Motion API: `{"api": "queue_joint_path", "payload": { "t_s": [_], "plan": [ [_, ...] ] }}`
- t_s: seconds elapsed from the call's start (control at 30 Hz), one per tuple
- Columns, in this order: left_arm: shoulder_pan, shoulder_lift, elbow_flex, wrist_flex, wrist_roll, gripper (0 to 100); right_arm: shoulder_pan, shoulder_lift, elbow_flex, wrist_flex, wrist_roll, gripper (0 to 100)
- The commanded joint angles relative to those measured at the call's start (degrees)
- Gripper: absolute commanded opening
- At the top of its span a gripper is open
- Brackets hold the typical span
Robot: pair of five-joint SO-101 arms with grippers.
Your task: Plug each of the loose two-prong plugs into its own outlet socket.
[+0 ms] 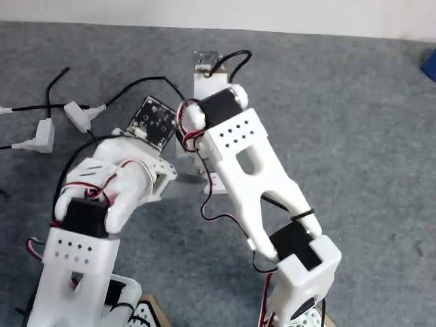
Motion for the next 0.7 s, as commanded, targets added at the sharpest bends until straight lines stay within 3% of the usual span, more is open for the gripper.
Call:
{"api": "queue_joint_path", "payload": {
  "t_s": [0.0, 0.13, 0.43, 0.67],
  "plan": [
    [0.6, -2.9, -2.0, 1.7, 0.0, 51, 0.2, -0.9, 2.9, -3.4, -0.5, 0.5],
    [-1.4, -3.0, 0.4, 0.7, 0.0, 51, 0.2, -1.0, 4.6, -4.1, -0.5, 0.5],
    [-7.2, -2.6, 13.1, -14.5, -0.4, 51, -2.9, -6.5, 4.9, -2.2, -0.1, 0.5],
    [-7.2, -3.0, 14.6, -15.2, -0.1, 51, -2.2, -10.6, 5.1, -2.1, 1.0, 0.5]
  ]
}}
